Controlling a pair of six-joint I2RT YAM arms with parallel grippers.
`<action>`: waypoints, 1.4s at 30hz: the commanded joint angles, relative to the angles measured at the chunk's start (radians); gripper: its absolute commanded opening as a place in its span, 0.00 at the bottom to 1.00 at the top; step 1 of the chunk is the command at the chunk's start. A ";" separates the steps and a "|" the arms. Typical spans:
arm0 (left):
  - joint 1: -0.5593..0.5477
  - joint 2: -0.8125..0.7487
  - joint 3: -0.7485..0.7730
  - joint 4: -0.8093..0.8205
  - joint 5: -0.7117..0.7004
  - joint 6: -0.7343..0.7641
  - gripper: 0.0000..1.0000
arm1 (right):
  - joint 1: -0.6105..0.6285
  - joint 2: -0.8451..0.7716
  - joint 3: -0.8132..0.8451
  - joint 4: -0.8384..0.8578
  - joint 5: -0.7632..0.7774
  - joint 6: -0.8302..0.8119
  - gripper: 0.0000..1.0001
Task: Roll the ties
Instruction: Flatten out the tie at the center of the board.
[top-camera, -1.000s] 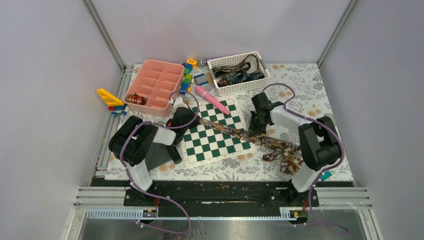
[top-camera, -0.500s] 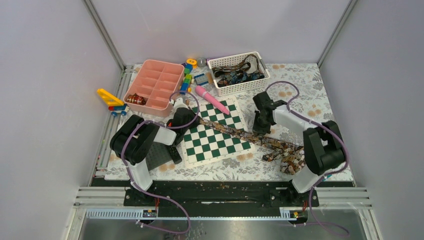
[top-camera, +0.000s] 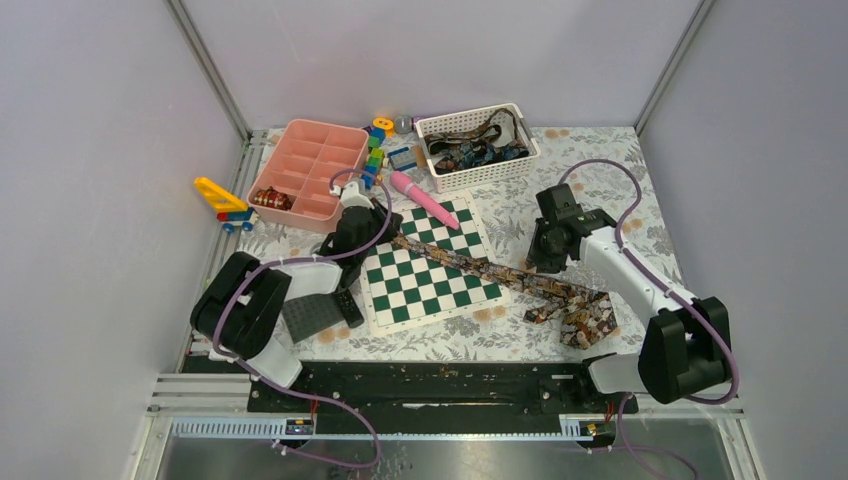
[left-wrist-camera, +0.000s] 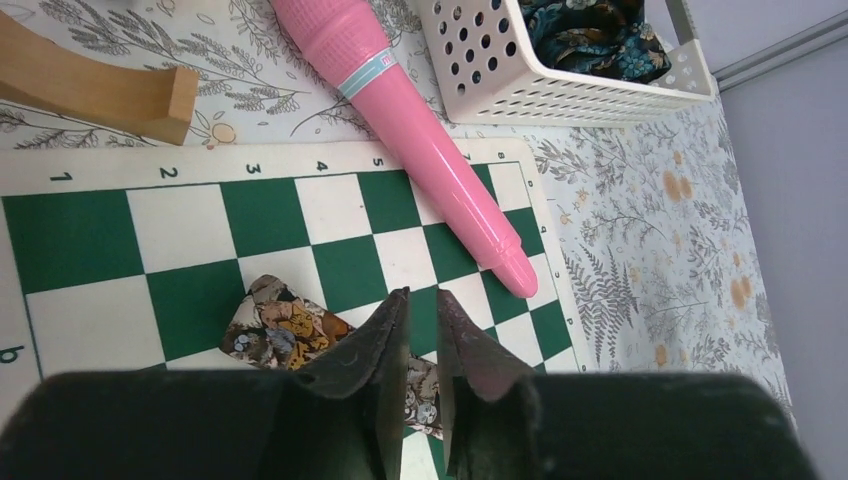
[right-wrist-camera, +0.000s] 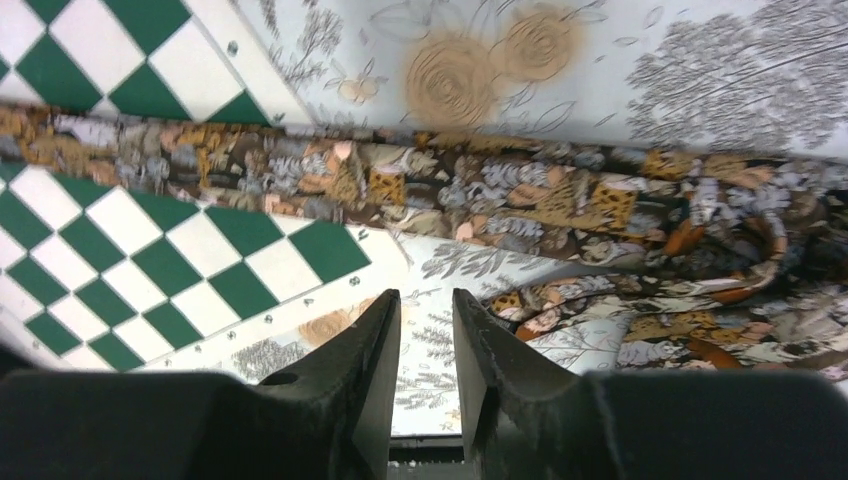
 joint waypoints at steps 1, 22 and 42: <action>0.000 -0.074 -0.017 -0.040 -0.028 0.009 0.21 | 0.001 -0.042 -0.040 0.064 -0.168 -0.086 0.35; 0.109 -0.030 -0.027 -0.053 0.025 -0.016 0.54 | 0.221 0.478 0.409 0.391 -0.451 0.103 0.02; 0.154 0.058 0.021 -0.140 0.012 -0.085 0.14 | 0.320 0.742 0.595 0.457 -0.421 0.201 0.00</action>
